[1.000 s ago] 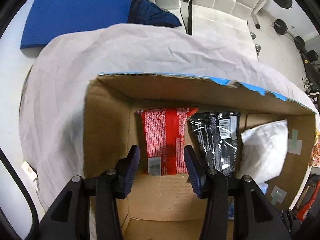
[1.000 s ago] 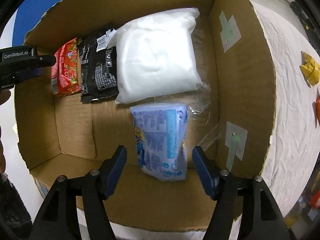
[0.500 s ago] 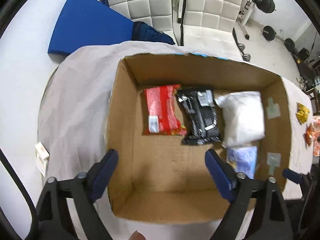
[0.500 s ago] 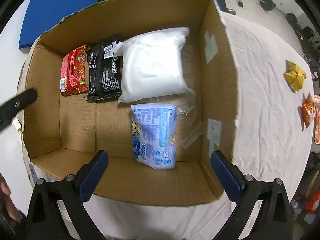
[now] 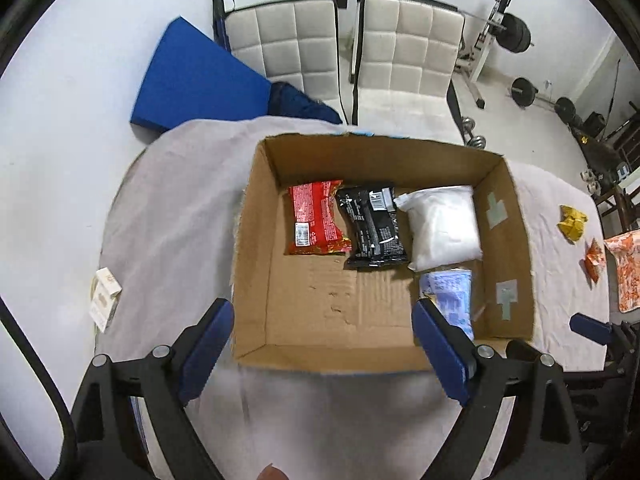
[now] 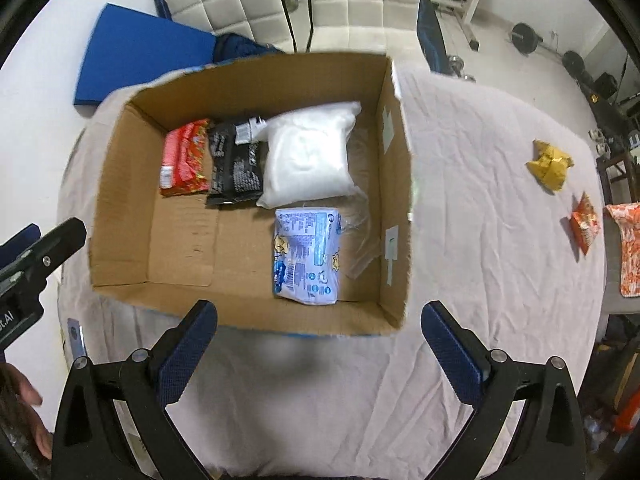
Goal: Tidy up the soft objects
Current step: 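Open both tools to release the red wrapper and blue-white pack, then lift, then grasp the yellow chip bag with the left tool while the right tool grasps the panda bag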
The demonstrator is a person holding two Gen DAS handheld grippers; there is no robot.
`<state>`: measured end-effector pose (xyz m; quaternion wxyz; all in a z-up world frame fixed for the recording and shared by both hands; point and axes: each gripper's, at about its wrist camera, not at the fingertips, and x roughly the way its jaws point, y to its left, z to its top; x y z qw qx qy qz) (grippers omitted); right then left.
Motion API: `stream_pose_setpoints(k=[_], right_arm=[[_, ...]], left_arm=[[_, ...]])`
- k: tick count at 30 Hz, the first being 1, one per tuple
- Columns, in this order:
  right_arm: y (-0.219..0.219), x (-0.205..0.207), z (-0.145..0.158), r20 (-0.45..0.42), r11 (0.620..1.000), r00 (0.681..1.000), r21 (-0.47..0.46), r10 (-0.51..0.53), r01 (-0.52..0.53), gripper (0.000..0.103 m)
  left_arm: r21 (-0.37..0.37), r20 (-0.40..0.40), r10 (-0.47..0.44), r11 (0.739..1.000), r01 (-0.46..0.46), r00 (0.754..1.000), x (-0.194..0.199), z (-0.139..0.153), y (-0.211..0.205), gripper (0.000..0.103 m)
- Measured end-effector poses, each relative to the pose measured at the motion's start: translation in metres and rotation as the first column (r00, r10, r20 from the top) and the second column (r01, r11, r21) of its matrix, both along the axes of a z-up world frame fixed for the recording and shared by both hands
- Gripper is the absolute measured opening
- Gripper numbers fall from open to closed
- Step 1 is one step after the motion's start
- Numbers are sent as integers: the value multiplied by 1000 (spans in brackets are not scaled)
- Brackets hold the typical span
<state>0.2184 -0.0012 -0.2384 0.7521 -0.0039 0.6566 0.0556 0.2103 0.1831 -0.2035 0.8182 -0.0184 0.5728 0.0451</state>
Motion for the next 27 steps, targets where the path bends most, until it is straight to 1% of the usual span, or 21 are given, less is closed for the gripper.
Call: stream_pose_setpoints(k=[6, 9, 12, 17, 21, 23, 27], right_arm=[[-5, -26, 39, 57, 1000, 998, 25, 7, -9, 103], [-5, -37, 56, 80, 999, 997, 43, 17, -20, 103], [-7, -47, 66, 90, 997, 996, 66, 22, -28, 103], [-12, -55, 77, 102, 996, 995, 84, 22, -30, 103], [-21, -56, 80, 106, 995, 994, 92, 12, -22, 103], [-30, -55, 79, 103, 995, 995, 99, -3, -7, 103], [-61, -49, 74, 92, 993, 994, 106, -56, 46, 103]], left_arm=[[-14, 14, -9, 1000, 9, 1000, -29, 22, -5, 91], [-24, 2, -18, 1000, 18, 1000, -40, 27, -7, 91], [-36, -5, -11, 999, 11, 1000, -51, 30, -6, 91], [-36, -17, 15, 999, -16, 1000, -61, 30, -5, 91], [-49, -27, 29, 998, -31, 999, -61, 29, -8, 91], [-47, -24, 23, 999, -24, 999, -59, 30, -14, 91], [-45, -18, -17, 999, 16, 1000, -47, 33, -38, 91]])
